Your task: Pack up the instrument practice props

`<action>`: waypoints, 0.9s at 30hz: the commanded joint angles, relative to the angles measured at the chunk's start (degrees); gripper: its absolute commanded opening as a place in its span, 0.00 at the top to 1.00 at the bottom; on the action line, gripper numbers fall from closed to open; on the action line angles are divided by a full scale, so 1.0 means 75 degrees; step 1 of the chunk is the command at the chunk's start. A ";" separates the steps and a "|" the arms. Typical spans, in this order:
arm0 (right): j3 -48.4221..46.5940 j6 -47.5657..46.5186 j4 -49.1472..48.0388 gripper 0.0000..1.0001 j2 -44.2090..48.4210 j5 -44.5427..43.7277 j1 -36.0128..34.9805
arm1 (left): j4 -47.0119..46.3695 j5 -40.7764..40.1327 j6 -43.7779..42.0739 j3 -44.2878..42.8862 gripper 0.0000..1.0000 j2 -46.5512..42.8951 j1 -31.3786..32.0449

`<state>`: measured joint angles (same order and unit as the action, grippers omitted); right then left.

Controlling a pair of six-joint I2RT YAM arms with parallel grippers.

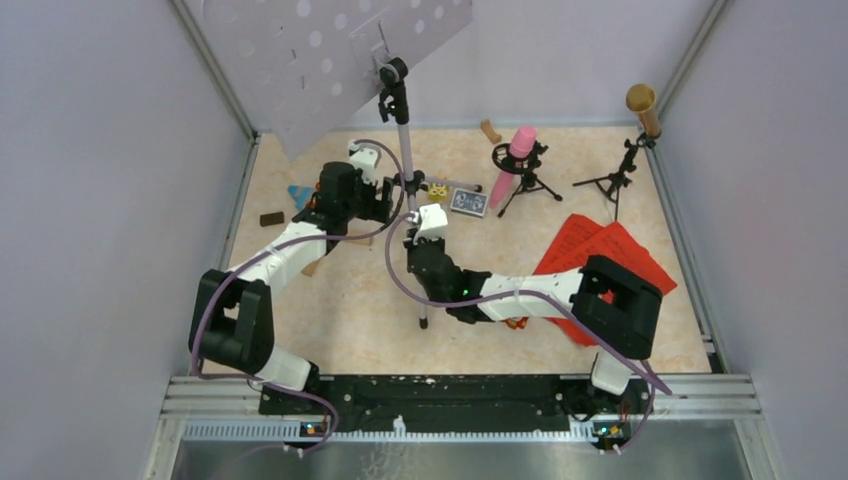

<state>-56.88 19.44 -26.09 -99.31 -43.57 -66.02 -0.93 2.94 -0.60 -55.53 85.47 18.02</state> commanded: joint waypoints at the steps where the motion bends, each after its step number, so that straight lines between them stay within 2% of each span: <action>1: -0.1181 0.0546 -0.0020 1.00 -0.0461 0.1262 -0.1082 | -0.0532 0.1098 -0.0588 -0.0611 0.09 0.0385 0.0210; 8: -0.1905 0.1050 -0.0018 1.00 -0.0940 0.1237 -0.1421 | -0.0438 0.2062 -0.0809 -0.0829 0.02 0.0631 0.0213; 12: -0.2002 0.1123 0.0005 0.91 -0.1074 0.1247 -0.1498 | -0.0311 0.1829 -0.0711 -0.0761 0.01 0.0460 0.0206; 14: -0.1710 0.1014 -0.0062 0.85 -0.0880 0.1154 -0.1500 | -0.0154 0.1470 -0.0658 -0.0721 0.01 0.0260 0.0207; 16: -0.1305 0.0767 -0.0129 0.73 -0.0460 0.1132 -0.1460 | -0.0118 0.1031 -0.0555 -0.0576 0.01 -0.0033 0.0198; 21: 0.0106 0.0459 -0.0319 0.34 0.0845 0.1854 -0.1158 | 0.0008 0.0387 -0.0122 -0.0145 0.01 -0.0856 0.0153; 27: 0.1398 0.0075 -0.0224 0.30 0.2510 0.3606 -0.0629 | 0.0368 0.0003 0.0424 0.0621 0.01 -0.2138 0.0150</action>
<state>-49.93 22.22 -24.34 -89.10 -29.26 -73.03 1.54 4.71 -0.78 -54.24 75.92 18.98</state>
